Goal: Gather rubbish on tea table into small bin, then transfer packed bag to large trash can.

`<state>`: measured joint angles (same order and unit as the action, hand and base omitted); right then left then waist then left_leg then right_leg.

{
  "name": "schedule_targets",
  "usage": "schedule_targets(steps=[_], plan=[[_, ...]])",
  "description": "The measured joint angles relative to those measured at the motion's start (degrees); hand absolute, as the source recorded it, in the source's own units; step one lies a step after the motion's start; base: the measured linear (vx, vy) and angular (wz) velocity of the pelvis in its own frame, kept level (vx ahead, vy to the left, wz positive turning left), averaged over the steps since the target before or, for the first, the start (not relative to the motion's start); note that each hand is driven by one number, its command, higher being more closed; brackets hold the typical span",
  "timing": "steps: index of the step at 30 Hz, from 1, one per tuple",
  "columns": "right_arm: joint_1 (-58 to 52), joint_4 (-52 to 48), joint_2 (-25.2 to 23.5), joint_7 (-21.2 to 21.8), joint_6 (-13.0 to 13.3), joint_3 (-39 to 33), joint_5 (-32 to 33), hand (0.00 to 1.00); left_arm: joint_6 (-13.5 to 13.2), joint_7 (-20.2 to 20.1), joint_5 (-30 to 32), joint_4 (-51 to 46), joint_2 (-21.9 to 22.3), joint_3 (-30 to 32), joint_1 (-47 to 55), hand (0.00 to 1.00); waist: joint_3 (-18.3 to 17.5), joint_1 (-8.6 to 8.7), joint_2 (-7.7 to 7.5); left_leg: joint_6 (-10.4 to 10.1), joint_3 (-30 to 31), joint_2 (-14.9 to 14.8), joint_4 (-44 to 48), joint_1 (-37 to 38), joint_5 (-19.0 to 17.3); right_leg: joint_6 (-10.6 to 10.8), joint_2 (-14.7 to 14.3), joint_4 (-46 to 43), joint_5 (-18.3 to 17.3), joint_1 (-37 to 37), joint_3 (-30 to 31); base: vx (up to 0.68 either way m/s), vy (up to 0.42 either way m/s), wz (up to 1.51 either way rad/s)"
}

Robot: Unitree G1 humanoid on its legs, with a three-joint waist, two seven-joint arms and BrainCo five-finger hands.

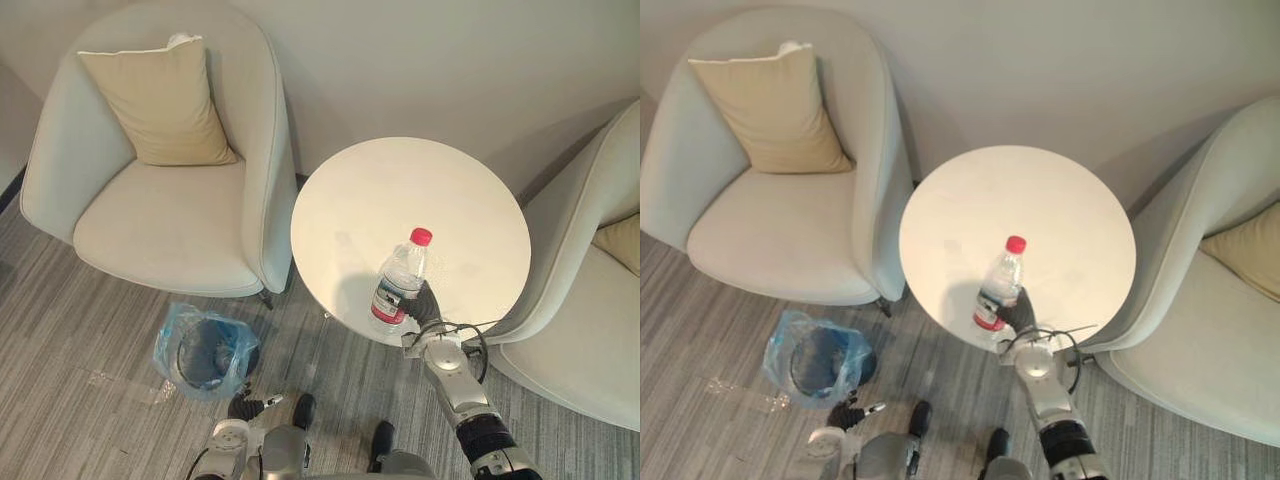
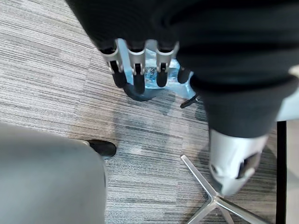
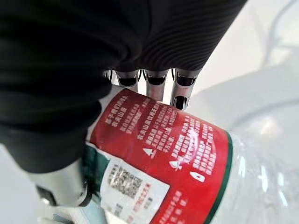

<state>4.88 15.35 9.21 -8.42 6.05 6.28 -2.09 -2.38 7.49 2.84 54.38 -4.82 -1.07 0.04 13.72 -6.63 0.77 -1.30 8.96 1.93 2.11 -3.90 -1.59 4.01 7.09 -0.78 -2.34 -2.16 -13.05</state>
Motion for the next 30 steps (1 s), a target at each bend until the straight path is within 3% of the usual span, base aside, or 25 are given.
schedule_targets(steps=[11,19,26,30], plan=[[-10.2,-9.8,-0.3,3.1,0.2,-3.9,0.4,1.0,0.6,-0.4,2.3,0.7,-0.3,-0.1,0.3,0.0,-0.9,1.51,-0.24,-0.2,-2.4,-0.3,0.0,2.2,0.1,0.2,-0.1,0.0,-0.1,-1.0,2.9,-0.06,0.005,-0.13],[-15.5,-13.9,-0.7,3.4,0.2,-4.3,-2.4,1.0,1.0,-0.5,2.6,2.5,-0.7,-0.2,1.6,0.0,-4.6,3.41,-0.75,-0.2,-3.9,-0.5,0.0,3.3,0.1,0.5,-0.1,0.2,0.0,-1.1,4.5,-0.04,0.005,-0.09],[-17.4,-14.6,-1.8,3.6,0.3,-4.4,-2.5,1.0,1.7,-0.5,2.6,2.6,-1.2,-2.0,2.0,0.0,-5.9,3.53,-0.62,-0.2,-5.1,-0.6,0.0,4.8,0.1,0.7,-0.1,0.2,0.3,-1.9,5.6,-0.04,0.01,-0.1],[-17.4,-14.6,-2.0,3.5,0.3,-3.8,-2.5,1.0,1.6,-0.4,2.6,2.6,-1.0,-2.3,2.0,0.0,-5.7,3.53,0.16,0.0,-3.8,-0.2,0.7,4.5,0.3,0.8,0.1,0.3,0.4,-2.7,4.2,-0.04,0.004,0.17]])
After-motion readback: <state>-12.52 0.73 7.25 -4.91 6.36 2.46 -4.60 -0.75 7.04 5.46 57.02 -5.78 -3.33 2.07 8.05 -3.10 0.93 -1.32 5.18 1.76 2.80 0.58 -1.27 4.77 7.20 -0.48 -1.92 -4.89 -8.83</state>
